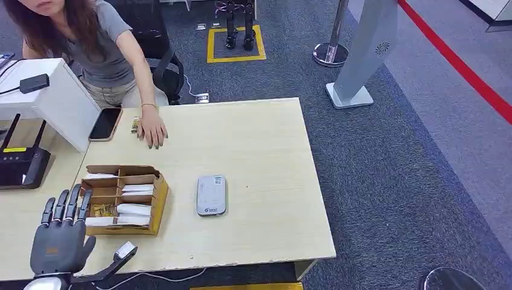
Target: Pass the card to the sensor for recognition and then transmit it.
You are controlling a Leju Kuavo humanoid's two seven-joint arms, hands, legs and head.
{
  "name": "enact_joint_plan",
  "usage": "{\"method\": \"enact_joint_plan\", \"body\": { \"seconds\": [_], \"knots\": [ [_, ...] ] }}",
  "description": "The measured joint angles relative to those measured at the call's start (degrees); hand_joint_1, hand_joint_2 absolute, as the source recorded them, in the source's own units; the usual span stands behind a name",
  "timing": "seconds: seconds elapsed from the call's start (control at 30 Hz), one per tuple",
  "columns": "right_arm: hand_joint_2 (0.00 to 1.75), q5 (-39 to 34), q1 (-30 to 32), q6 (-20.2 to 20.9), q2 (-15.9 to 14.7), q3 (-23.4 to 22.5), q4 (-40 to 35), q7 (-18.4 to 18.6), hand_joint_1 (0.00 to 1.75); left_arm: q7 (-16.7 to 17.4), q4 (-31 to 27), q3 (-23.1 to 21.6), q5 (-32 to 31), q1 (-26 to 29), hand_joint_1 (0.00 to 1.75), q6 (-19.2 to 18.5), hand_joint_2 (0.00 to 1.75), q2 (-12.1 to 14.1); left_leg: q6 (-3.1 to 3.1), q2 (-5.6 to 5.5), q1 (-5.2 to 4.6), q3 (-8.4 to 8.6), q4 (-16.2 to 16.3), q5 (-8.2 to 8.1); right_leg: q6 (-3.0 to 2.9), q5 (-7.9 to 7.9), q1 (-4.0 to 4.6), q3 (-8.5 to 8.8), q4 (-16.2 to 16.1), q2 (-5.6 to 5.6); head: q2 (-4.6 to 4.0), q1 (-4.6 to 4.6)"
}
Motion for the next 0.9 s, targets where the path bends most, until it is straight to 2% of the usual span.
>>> {"method": "enact_joint_plan", "body": {
  "seconds": [0.9],
  "knots": [
    [0.0,0.13,-0.03,-0.63,-0.22,0.11,-0.02,-0.98,0.0,-3.35,1.84,-3.39,1.49,-1.87,0.0,0.77,1.75,-1.92,0.0,0.0,0.0,-0.01,0.0,0.0,0.0,0.0,0.0,-0.01,0.0,0.0,0.0,0.0]
  ]
}}
